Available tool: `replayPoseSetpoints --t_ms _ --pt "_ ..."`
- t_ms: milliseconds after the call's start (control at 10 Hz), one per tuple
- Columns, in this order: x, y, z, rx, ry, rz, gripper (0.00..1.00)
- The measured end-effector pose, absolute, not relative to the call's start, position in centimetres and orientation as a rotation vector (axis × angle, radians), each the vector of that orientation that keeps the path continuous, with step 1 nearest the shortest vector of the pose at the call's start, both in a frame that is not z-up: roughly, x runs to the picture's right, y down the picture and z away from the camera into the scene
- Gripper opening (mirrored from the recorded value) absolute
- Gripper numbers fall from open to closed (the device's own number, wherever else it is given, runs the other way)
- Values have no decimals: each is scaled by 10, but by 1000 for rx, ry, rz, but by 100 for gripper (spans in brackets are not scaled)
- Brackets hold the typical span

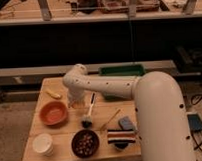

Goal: Place apple in table surface

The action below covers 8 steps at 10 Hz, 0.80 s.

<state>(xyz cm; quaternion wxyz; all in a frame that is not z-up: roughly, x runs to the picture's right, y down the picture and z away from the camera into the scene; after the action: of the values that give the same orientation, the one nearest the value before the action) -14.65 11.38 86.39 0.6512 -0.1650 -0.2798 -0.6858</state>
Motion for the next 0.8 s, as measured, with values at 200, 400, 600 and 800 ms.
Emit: replayPoseSetpoints --t_ms 200,400,600,800 --pt "-150 126 871 -408 -647 -1550 56" --pt "-150 133 875 -433 -654 -1541 71" --pt "-153 137 875 -446 -654 -1543 80" --pt "-155 139 874 -451 -650 -1545 80"
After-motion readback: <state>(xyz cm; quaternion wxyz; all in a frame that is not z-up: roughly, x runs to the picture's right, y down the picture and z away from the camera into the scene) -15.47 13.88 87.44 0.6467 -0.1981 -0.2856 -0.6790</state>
